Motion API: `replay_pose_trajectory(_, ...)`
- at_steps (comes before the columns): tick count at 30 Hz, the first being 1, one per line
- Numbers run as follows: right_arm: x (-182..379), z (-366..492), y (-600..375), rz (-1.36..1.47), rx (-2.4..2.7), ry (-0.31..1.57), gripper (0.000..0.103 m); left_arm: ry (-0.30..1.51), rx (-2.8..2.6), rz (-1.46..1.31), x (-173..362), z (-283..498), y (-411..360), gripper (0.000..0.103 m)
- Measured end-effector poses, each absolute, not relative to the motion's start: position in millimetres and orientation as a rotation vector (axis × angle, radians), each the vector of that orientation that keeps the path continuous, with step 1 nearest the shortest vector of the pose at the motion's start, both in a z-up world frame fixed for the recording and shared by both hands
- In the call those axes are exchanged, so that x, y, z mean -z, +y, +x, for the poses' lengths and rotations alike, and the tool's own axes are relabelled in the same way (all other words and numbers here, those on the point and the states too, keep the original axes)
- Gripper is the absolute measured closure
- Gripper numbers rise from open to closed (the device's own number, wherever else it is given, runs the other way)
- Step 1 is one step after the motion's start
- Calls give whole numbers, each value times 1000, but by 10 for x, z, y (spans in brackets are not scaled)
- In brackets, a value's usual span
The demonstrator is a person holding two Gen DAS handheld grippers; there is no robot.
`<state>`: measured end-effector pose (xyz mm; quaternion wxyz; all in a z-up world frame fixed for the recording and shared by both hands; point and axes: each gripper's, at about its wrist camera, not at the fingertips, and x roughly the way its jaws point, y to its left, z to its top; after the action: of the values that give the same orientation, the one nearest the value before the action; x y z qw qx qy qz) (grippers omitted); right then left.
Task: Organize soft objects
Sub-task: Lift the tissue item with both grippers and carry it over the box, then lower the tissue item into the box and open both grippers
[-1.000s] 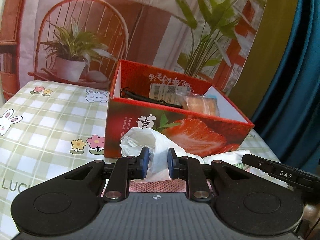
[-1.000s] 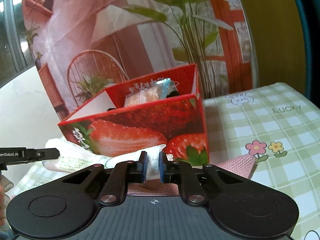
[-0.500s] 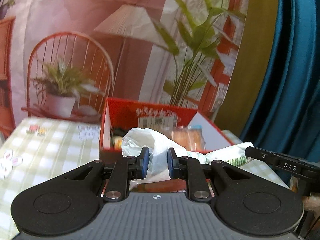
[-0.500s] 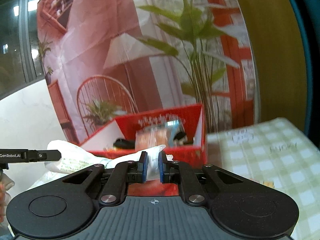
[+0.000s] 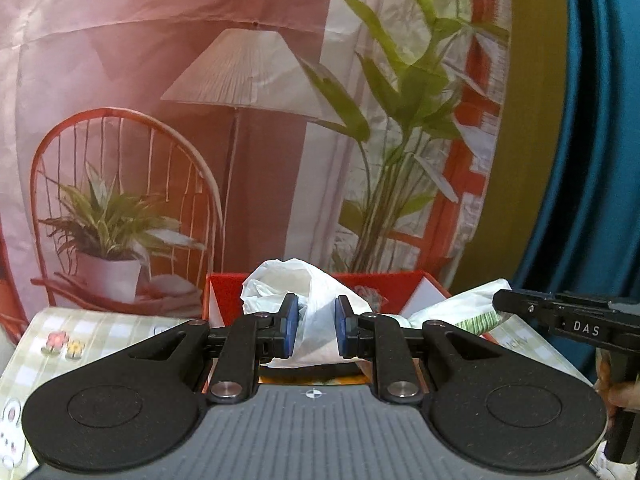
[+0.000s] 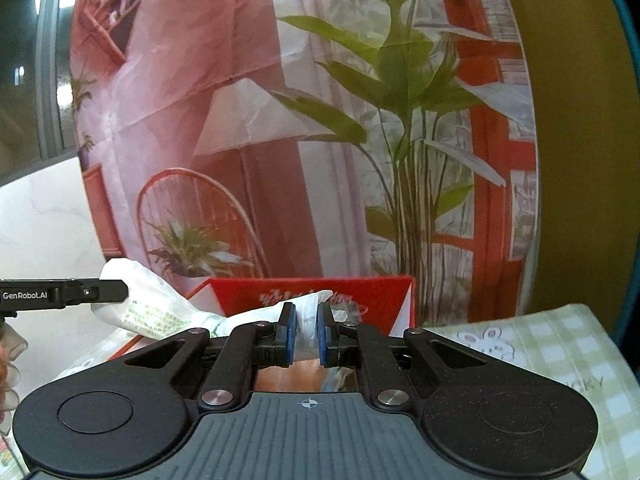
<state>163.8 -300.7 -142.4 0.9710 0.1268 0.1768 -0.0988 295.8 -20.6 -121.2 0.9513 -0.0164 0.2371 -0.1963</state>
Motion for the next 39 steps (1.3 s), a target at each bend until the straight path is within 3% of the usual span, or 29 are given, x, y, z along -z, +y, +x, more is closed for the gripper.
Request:
replay_pose_trajectory(11,1539,2569,-3358,204,234,495,93,577,389,2,1416,3796,-310,82)
replay_pose_trajectory(23,1744,3008,-3435,142,203,630,93,642,391,40,1663,4104,-353,82)
replay_pose_trajectory(25,1750,3049,-3431,127,202,642,89,642,385,55,1666,4119,-374,79)
replay_pose_trajectory(26,1753,3064,-3431,123,203,649,86,643,379,55,1667,4122,-371,76)
replay_pose_trajectory(28,1754,3065,-3435,126,210,649,75,644,377,51,1660,4118,-357,45)
replay_pose_trajectory(30,1742,3042,-3414,121,214,642,69,625,377,52,1632,4068,-344,28)
replay_pose_trajectory(34,1706,2968,-3348,101,211,617,42,608,363,69,1546,3961,-331,15)
replay_pose_trajectory(38,1637,2877,-3279,99,216,602,26,595,338,87,1469,3812,-305,3)
replay_pose_trajectory(39,1615,2847,-3250,93,219,598,17,595,330,99,1454,3774,-307,2)
